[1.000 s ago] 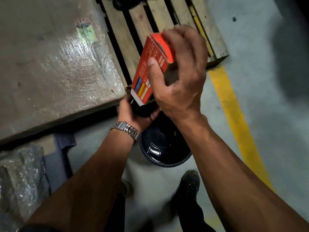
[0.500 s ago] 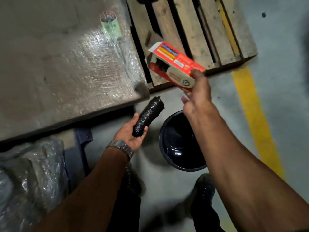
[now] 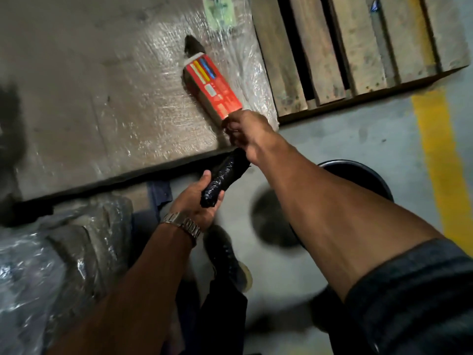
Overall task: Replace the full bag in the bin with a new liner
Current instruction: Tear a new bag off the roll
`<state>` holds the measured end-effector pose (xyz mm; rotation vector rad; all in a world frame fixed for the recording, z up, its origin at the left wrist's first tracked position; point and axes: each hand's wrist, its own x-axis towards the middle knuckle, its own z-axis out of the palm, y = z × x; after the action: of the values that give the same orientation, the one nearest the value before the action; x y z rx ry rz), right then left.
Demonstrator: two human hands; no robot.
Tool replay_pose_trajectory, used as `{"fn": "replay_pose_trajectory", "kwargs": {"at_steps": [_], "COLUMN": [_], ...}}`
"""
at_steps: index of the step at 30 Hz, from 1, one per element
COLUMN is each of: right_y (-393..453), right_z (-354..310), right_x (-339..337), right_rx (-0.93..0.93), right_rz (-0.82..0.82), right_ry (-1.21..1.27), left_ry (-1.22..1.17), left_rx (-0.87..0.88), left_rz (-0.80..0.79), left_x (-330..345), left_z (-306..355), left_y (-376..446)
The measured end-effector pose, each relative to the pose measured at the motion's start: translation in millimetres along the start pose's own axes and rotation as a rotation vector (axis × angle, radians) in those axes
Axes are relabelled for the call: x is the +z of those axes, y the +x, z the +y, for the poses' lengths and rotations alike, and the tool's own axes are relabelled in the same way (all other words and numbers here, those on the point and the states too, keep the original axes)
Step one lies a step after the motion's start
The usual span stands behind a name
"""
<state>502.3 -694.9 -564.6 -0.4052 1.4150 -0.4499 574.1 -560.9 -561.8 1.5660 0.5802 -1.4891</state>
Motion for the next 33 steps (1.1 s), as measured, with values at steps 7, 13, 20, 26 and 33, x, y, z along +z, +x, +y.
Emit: {"fn": "replay_pose_trajectory", "kwargs": {"at_steps": [7, 13, 20, 26, 33], "right_y": [-18, -43, -73, -89, -97], "right_z": [-1, 27, 21, 10, 15], "right_x": [-16, -72, -137, -190, -224], "right_rx": [-0.013, 0.012, 0.073, -0.046, -0.105], "right_rz": [0.014, 0.083, -0.102, -0.115, -0.102], "right_ry": [-0.040, -0.038, 0.493, 0.619, 0.482], "left_ry": [-0.053, 0.036, 0.305, 0.502, 0.632], "left_rx": [-0.011, 0.113, 0.247, 0.141, 0.274], "left_rz": [0.016, -0.136, -0.433, -0.502, -0.504], "left_x": [0, 34, 96, 131, 149], "left_z": [0, -13, -46, -86, -116], "left_y": [-4, -20, -50, -66, -78]}}
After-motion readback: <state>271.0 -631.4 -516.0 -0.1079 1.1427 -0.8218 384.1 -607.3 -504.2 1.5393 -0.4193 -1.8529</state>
